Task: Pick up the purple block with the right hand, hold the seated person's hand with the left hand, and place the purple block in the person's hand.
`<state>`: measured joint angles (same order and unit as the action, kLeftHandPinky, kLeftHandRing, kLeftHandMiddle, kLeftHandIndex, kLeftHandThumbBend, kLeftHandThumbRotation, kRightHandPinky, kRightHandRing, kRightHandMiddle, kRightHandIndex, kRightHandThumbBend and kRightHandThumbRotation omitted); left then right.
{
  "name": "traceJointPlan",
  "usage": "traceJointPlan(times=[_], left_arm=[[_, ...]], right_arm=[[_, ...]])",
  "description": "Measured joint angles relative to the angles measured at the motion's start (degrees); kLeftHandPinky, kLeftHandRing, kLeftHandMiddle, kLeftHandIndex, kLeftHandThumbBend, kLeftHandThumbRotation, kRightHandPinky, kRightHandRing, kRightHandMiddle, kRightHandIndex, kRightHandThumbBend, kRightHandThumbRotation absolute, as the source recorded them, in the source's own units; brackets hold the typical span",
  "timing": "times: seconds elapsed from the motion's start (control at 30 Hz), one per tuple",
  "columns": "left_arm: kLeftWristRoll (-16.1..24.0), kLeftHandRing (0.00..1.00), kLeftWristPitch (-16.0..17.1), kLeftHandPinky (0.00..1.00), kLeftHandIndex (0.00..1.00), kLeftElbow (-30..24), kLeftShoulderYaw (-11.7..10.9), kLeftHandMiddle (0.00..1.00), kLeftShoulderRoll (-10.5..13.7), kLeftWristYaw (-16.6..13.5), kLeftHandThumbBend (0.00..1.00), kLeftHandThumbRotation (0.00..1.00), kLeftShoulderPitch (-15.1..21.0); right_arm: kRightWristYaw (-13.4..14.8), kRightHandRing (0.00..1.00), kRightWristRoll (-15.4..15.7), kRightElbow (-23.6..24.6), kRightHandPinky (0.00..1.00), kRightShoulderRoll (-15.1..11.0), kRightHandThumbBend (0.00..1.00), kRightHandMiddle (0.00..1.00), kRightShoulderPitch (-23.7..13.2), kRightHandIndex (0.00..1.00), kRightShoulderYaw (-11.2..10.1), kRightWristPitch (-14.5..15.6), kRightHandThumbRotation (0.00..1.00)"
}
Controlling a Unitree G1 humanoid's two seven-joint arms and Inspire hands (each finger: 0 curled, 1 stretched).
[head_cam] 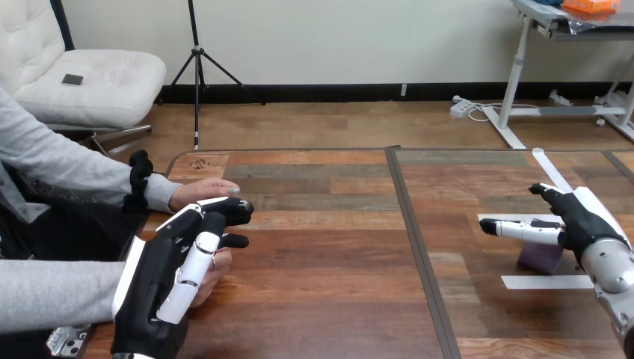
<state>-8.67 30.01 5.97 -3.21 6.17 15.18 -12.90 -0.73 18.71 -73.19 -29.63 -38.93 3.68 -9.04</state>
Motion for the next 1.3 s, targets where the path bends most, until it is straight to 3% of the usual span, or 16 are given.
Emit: traceJointPlan(times=[0.27, 1.0, 1.07, 1.3], left_arm=[[0.00, 0.73, -0.21, 0.61, 0.61, -0.11, -0.03, 0.71, 0.09, 0.00, 0.43, 0.76, -0.01], [0.01, 0.70, -0.21, 0.55, 0.57, -0.16, -0.07, 0.69, 0.22, 0.57, 0.38, 0.76, -0.04], [0.04, 0.70, -0.21, 0.54, 0.56, -0.16, -0.08, 0.69, 0.25, 0.56, 0.37, 0.76, -0.04], [0.14, 0.69, -0.15, 0.53, 0.56, -0.15, -0.09, 0.68, 0.35, 0.53, 0.32, 0.75, -0.03]], right_arm=[[-0.53, 0.96, 0.32, -0.52, 0.83, 0.04, 1.00, 0.98, -0.04, 0.92, 0.71, 2.07, 0.29], [-0.10, 0.91, 2.42, -0.58, 0.77, -0.20, 1.00, 0.93, -0.17, 0.87, 2.87, 2.06, 0.15], [-0.01, 0.90, 2.48, -0.58, 0.75, -0.20, 1.00, 0.91, -0.17, 0.86, 2.95, 2.05, 0.12], [0.21, 0.72, 3.22, -0.58, 0.53, -0.24, 1.00, 0.79, -0.17, 0.84, 3.40, 2.05, 0.02]])
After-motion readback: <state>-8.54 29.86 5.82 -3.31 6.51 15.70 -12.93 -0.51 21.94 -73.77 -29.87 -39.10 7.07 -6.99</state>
